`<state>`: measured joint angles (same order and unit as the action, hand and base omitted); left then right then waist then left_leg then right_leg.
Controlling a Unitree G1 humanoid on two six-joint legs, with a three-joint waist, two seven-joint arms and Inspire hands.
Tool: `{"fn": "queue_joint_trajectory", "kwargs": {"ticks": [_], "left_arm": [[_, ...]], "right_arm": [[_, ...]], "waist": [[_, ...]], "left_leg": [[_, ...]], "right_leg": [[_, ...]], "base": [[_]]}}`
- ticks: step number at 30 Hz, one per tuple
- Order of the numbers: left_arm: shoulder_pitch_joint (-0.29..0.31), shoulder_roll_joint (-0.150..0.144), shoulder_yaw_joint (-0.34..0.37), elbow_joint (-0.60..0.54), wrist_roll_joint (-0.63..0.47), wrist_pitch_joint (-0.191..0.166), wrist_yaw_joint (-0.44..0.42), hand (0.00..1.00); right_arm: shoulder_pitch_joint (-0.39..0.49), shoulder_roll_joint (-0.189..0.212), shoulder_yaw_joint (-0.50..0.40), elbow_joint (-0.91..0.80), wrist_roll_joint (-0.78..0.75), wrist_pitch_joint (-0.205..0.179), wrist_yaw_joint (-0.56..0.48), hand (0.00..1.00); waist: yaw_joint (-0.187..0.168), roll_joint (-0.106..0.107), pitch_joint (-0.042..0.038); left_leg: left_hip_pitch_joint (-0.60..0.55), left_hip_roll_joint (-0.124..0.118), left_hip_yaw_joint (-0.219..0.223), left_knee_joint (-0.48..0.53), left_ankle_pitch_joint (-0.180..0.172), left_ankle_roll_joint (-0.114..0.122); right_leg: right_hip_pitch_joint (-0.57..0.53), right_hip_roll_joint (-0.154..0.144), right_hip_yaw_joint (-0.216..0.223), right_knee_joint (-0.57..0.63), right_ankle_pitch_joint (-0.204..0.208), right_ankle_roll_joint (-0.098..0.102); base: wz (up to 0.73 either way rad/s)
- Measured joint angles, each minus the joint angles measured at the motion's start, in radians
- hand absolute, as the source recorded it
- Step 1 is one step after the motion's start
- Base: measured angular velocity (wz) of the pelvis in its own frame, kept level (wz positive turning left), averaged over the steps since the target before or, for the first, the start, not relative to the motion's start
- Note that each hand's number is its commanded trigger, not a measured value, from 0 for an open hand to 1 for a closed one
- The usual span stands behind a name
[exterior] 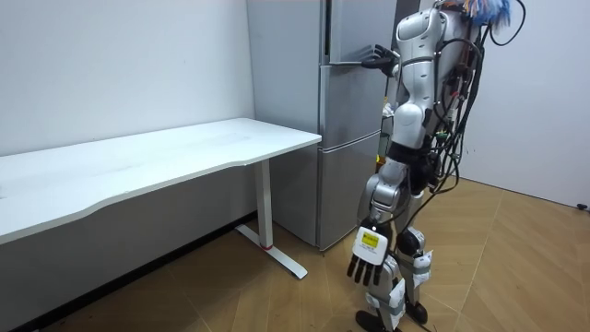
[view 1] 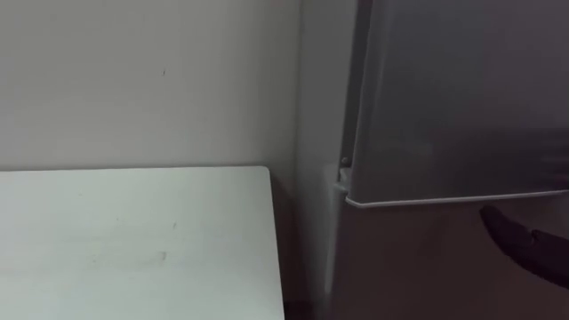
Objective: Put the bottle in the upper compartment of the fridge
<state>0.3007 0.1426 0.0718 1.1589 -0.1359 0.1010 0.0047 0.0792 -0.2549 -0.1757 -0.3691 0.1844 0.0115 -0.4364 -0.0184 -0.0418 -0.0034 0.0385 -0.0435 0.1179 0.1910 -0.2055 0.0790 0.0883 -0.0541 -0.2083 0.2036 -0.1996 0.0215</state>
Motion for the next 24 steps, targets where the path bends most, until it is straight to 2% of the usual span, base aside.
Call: {"fn": "queue_joint_trajectory", "kwargs": {"ticks": [13, 16, 21, 24], "left_arm": [[-0.003, 0.013, -0.029, 0.000, 0.021, -0.007, -0.039, 0.00], [-0.003, 0.016, -0.036, -0.001, 0.041, -0.008, -0.043, 0.00], [-0.012, 0.013, -0.036, -0.009, 0.068, -0.005, -0.059, 0.00], [-0.021, 0.010, -0.037, -0.010, 0.067, -0.007, -0.058, 0.00]], "right_arm": [[-0.013, 0.001, 0.017, 0.012, 0.000, 0.000, -0.026, 0.00], [-0.016, 0.001, 0.017, 0.017, -0.008, 0.001, -0.051, 0.00], [-0.042, 0.001, 0.029, 0.017, -0.146, 0.045, -0.078, 0.00], [-0.065, 0.000, 0.048, 0.012, -0.212, 0.052, -0.085, 0.00]], "waist": [[0.003, -0.006, 0.0073], [0.021, -0.006, 0.0076], [0.043, -0.006, 0.0065], [0.052, -0.008, 0.0060]], "left_leg": [[0.000, -0.001, -0.014, 0.009, 0.000, 0.000], [-0.002, -0.001, -0.015, 0.012, 0.000, -0.001], [-0.017, -0.001, -0.022, 0.016, 0.001, -0.002], [-0.016, 0.000, -0.022, 0.016, 0.001, -0.003]], "right_leg": [[0.009, -0.005, -0.042, 0.000, 0.001, -0.001], [0.009, -0.005, -0.043, 0.001, 0.001, -0.001], [-0.005, -0.004, -0.043, 0.003, 0.002, -0.003], [-0.005, -0.003, -0.042, 0.003, 0.002, -0.003]], "base": [[0.02], [0.00], [0.02], [0.00]]}}
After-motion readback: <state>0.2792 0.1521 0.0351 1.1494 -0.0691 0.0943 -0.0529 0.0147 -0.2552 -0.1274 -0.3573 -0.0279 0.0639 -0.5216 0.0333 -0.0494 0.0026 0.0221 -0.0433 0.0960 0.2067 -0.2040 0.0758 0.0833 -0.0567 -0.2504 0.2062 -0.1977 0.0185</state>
